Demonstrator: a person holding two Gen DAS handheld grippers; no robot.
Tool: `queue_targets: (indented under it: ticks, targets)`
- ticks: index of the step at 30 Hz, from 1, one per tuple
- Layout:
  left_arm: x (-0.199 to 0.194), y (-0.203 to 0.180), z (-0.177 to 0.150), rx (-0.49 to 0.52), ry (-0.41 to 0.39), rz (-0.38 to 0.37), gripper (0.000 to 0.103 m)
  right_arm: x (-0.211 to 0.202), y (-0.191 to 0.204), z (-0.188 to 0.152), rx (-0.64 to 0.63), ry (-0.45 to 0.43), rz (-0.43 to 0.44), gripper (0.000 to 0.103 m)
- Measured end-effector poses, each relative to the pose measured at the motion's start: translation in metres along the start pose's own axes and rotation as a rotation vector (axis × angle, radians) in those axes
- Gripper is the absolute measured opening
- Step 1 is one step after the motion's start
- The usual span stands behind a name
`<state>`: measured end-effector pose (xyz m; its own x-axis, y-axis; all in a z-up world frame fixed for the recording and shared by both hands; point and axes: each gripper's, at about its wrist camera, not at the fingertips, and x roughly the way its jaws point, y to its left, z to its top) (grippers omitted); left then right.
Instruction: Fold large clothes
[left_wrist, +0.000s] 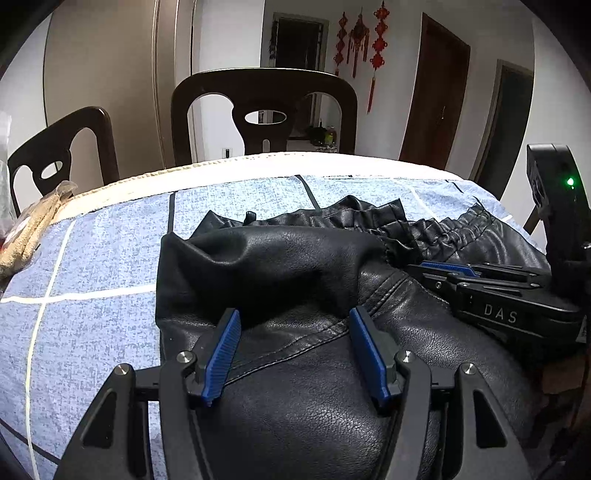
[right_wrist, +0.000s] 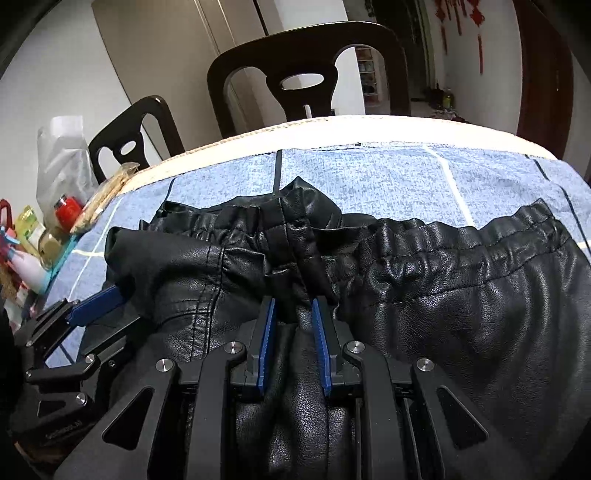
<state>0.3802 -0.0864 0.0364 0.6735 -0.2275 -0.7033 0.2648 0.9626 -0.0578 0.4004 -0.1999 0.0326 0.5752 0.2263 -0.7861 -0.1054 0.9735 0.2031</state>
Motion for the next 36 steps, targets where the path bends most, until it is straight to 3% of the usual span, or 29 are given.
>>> queue_targets:
  ticks: [6, 8, 12, 16, 18, 23, 25, 27, 32, 36]
  targets:
    - [-0.020, -0.003, -0.002, 0.029, 0.017, 0.039, 0.062, -0.011, 0.009, -0.001, -0.042, 0.013, -0.059, 0.022]
    - [-0.044, -0.005, -0.008, 0.025, -0.008, 0.003, 0.062, -0.036, 0.015, -0.008, -0.076, -0.025, -0.088, 0.023]
    - [-0.081, -0.014, -0.028, 0.033, -0.075, -0.051, 0.062, -0.086, 0.024, -0.044, -0.116, -0.099, -0.003, 0.023]
    - [-0.062, -0.015, -0.047, 0.011, -0.006, -0.084, 0.065, -0.069, 0.014, -0.073, -0.127, -0.019, -0.050, 0.023]
    - [-0.056, -0.010, -0.049, -0.022, 0.005, -0.099, 0.065, -0.066, 0.007, -0.078, -0.086, -0.028, -0.021, 0.023]
    - [-0.071, -0.010, -0.046, 0.007, 0.010, -0.038, 0.064, -0.097, 0.003, -0.081, -0.047, -0.054, -0.019, 0.031]
    - [-0.081, -0.011, -0.046, 0.020, -0.003, -0.032, 0.064, -0.119, -0.009, -0.092, 0.006, -0.087, -0.004, 0.048]
    - [-0.091, -0.015, -0.042, 0.030, -0.022, -0.032, 0.064, -0.142, -0.032, -0.112, 0.101, -0.115, 0.016, 0.056]
    - [-0.101, -0.039, -0.021, 0.067, -0.071, -0.077, 0.064, -0.181, -0.091, -0.158, 0.369, -0.159, 0.028, 0.061]
    - [-0.078, -0.066, -0.003, 0.085, -0.046, -0.118, 0.064, -0.189, -0.134, -0.187, 0.595, -0.169, 0.062, 0.067]
